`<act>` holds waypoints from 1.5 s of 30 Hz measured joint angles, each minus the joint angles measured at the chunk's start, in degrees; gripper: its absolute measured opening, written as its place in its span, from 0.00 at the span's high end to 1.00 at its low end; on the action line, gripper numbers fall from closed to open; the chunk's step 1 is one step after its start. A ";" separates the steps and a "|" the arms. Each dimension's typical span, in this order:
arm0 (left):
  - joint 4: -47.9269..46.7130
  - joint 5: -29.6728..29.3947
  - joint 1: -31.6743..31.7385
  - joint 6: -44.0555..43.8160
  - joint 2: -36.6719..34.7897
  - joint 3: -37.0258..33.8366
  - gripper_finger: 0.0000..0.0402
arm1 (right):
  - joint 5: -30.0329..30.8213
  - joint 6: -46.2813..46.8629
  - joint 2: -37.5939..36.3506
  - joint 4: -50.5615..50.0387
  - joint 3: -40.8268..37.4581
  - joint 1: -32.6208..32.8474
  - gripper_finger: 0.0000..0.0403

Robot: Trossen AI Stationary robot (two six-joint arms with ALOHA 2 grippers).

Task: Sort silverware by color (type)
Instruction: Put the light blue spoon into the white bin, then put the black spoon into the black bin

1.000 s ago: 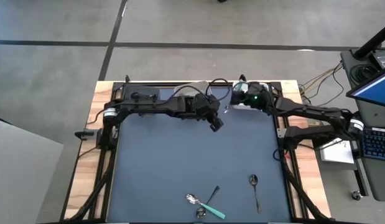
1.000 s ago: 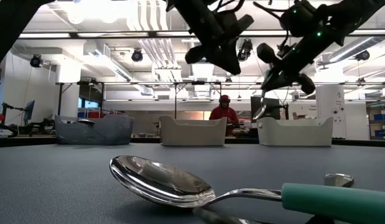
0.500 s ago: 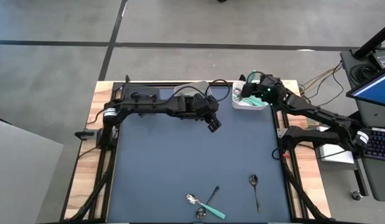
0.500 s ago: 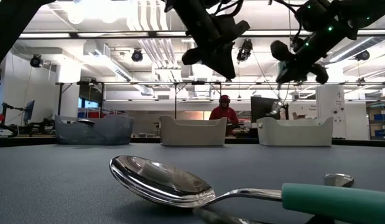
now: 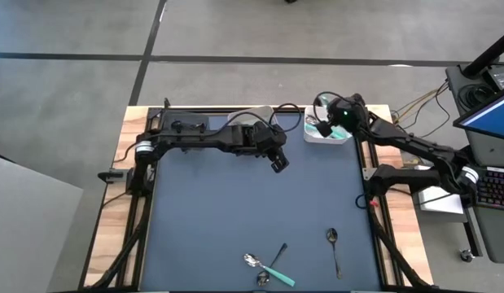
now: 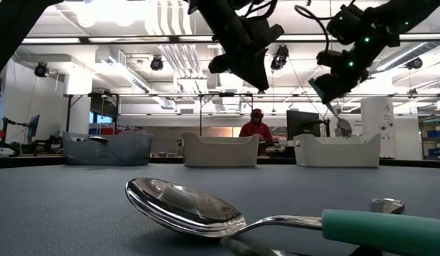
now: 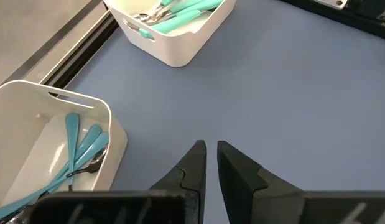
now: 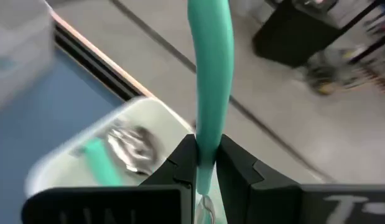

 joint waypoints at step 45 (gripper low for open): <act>-20.08 0.65 -8.01 -6.24 -0.02 -0.63 0.94 | -13.19 81.16 9.48 -53.34 11.27 56.63 0.67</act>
